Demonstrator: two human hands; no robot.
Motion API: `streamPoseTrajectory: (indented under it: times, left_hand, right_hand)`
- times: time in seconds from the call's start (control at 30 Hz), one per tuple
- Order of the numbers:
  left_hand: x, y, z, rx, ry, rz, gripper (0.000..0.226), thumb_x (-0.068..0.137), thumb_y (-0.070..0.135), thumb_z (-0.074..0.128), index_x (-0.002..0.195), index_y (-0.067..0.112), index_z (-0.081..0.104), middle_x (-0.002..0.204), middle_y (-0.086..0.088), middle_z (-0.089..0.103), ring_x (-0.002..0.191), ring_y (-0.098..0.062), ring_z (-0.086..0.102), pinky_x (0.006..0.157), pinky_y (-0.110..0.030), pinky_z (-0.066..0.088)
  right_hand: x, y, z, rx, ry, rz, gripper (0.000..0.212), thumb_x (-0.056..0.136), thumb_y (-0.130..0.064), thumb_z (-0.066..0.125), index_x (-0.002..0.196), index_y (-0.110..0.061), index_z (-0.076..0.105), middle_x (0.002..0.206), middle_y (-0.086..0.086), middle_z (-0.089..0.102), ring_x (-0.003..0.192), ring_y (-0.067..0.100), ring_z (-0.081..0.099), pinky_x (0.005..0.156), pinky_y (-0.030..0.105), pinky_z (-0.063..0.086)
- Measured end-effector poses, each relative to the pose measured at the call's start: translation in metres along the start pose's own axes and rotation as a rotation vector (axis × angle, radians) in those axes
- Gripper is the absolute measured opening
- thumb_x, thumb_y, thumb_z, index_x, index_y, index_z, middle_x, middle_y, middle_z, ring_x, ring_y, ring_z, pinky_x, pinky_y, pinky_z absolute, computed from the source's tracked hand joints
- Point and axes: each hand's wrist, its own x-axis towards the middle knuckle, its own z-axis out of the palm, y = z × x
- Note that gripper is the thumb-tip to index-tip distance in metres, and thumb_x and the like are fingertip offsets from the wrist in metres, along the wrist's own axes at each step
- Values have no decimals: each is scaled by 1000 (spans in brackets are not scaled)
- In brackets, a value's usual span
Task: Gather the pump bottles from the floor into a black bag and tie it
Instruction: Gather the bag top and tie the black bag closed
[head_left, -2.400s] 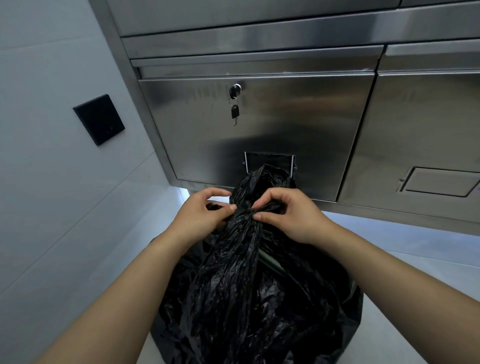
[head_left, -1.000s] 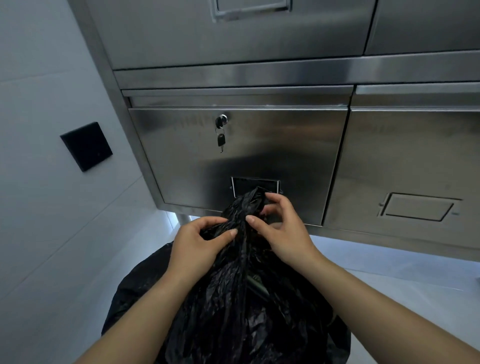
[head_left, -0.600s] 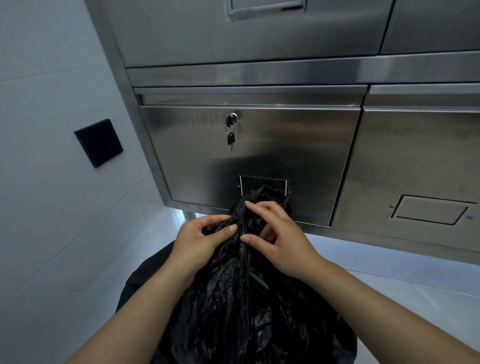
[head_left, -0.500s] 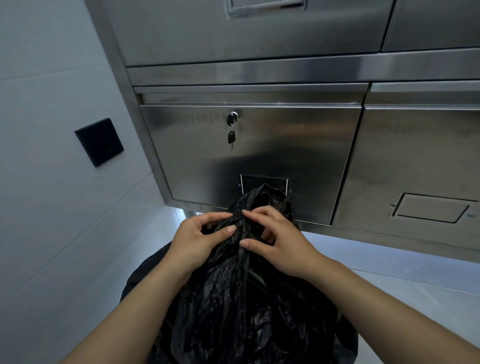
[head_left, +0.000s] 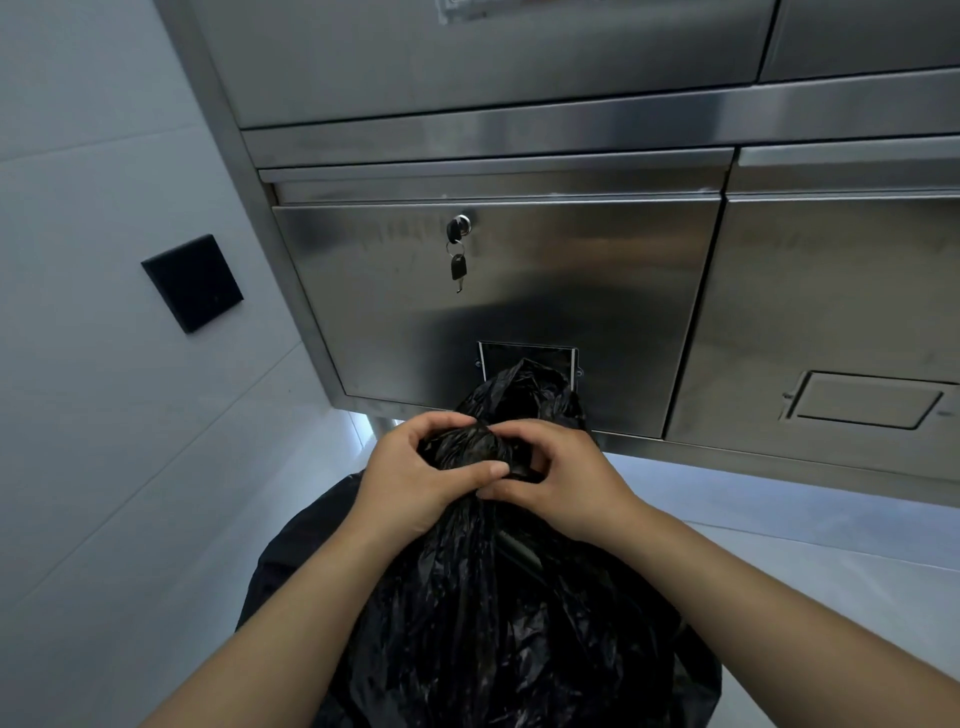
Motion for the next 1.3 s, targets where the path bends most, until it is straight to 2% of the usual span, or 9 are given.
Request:
streamPoseTrajectory:
  times: [0.27,0.4,0.47,0.63,0.7,0.77,0.9,1.03,1.3]
  left_hand:
    - [7,-5,-3,78,5,40,27,64,16,84,83,28,69,76,13,73,72,0,68,66,-10,51]
    - [10,-7,-13,21,-40,38,27,67,10,83,82,29,72,80,9,75,75,-7,71,68,-14,53]
    - [11,-8,-16,-4,-54,45,29,66,8,83,80,32,73,81,8,76,76,-8,71,68,-15,53]
    - [12,-9,-25,0,-92,74,35,64,12,85,83,40,73,86,10,76,81,-7,71,71,-15,53]
    - [12,-10,-26,6,-83,99,35,65,12,84,84,39,73,88,9,76,83,-8,71,74,-17,54]
    - [12,-10,-25,0,-56,123,34,66,12,84,85,38,73,88,10,76,83,-8,71,73,-15,53]
    - [14,-9,-19,-22,5,169,33,69,9,81,80,39,74,84,14,75,80,-3,70,72,-11,50]
    - [16,-10,-15,-36,8,144,25,72,8,78,85,28,71,80,13,75,76,-4,69,73,-16,51]
    - [14,-9,-14,-69,-74,110,19,78,8,73,88,21,64,82,5,73,78,-8,68,75,-21,53]
  right_hand:
    - [0,-3,-3,-1,-15,-55,59,58,-35,87,111,-22,66,99,-15,60,77,-19,50,68,1,34]
    - [0,-4,-5,-47,-116,-83,64,58,-32,87,117,-24,62,119,-19,48,89,-19,46,71,4,35]
    - [1,-5,-4,-44,-115,-90,59,61,-27,86,115,-22,63,122,-19,52,100,-13,48,74,4,36]
    - [3,-10,-3,28,-80,-23,35,68,-19,81,99,-29,68,74,-33,63,64,-11,55,63,4,38]
    - [6,-11,-4,83,-85,13,31,70,-21,79,90,-41,65,82,-18,69,65,-2,59,70,18,48]
    - [9,-12,-7,141,-77,32,33,72,-19,78,86,-45,64,90,-8,72,82,5,66,85,32,52]
    - [13,-16,-14,216,-76,-5,34,76,-10,74,92,-39,65,94,-7,73,92,6,67,92,31,50]
    - [11,-15,-14,232,-121,15,31,81,-9,69,99,-33,60,100,-4,73,96,4,66,94,28,49]
    - [11,-15,-17,227,-179,46,28,86,-13,64,102,-33,52,97,-4,73,92,16,67,89,39,51]
